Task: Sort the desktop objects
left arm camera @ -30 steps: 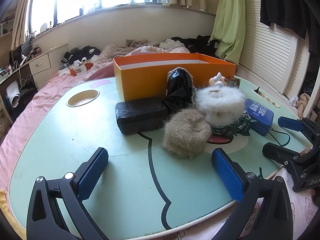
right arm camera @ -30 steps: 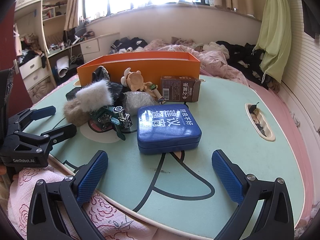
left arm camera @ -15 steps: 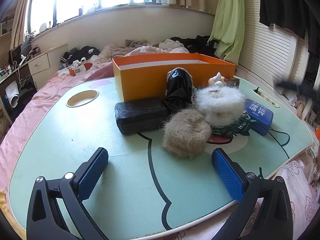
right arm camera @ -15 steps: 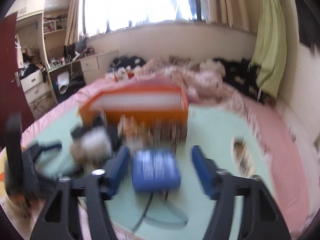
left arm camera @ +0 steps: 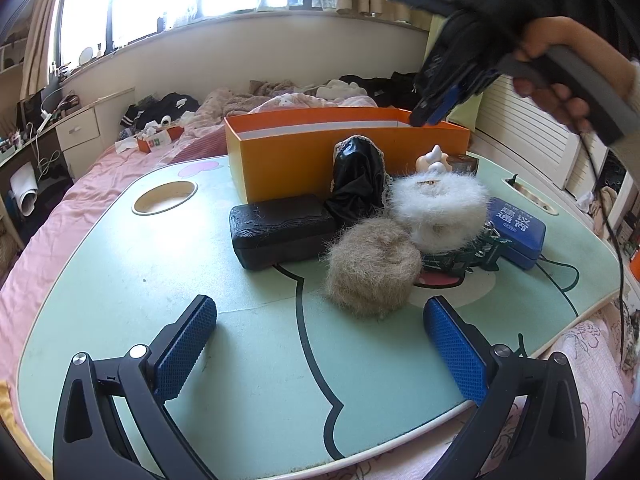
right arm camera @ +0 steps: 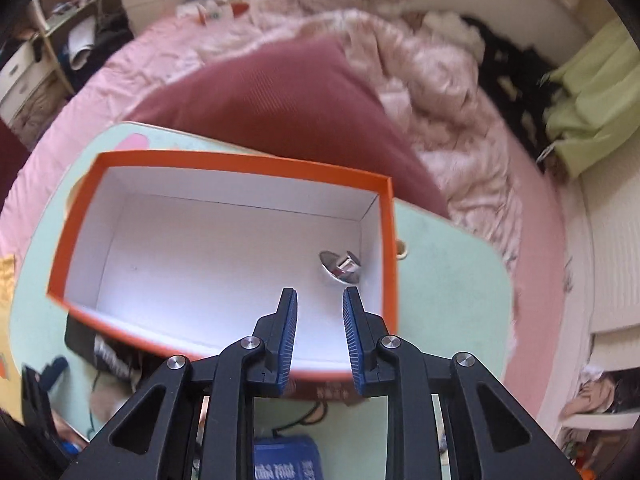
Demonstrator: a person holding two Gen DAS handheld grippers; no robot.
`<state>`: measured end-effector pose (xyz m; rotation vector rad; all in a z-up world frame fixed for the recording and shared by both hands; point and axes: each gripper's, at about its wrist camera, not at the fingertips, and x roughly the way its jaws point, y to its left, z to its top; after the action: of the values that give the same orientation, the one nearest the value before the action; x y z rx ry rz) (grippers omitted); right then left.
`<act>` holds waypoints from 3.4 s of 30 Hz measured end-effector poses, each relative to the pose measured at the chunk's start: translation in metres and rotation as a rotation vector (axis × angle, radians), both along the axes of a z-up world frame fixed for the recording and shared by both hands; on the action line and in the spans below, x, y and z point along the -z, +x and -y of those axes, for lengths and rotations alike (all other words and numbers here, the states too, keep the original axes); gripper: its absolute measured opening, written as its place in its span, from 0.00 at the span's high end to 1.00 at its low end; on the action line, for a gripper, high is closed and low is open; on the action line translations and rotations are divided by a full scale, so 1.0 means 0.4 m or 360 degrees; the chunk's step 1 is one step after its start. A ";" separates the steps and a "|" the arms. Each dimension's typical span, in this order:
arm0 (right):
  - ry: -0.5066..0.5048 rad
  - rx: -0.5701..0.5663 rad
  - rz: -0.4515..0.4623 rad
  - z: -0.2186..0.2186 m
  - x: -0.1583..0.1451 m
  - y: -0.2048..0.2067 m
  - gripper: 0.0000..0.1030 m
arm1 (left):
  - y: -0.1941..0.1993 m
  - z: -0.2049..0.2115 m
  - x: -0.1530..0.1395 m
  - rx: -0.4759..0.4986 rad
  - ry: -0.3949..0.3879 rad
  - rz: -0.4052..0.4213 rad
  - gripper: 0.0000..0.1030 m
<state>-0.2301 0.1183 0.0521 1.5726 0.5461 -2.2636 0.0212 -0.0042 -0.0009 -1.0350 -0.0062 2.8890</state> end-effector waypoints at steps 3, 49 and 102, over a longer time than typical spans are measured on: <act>0.0102 0.0025 0.0026 0.017 0.033 -0.020 0.75 | 0.000 0.000 0.000 -0.0001 0.0000 0.0000 0.00; -0.0386 -0.0045 -0.0230 0.038 -0.055 0.034 0.72 | -0.004 -0.006 -0.001 0.0004 0.0001 -0.0009 0.00; -0.0631 -0.0028 -0.0724 -0.267 0.158 0.551 0.00 | 0.029 0.007 -0.065 -0.0103 0.0041 -0.0129 0.00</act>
<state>-0.0098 0.2252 -0.0111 0.8674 0.1921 -2.5269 0.0329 -0.0071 0.0252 -0.9300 -0.0736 2.9780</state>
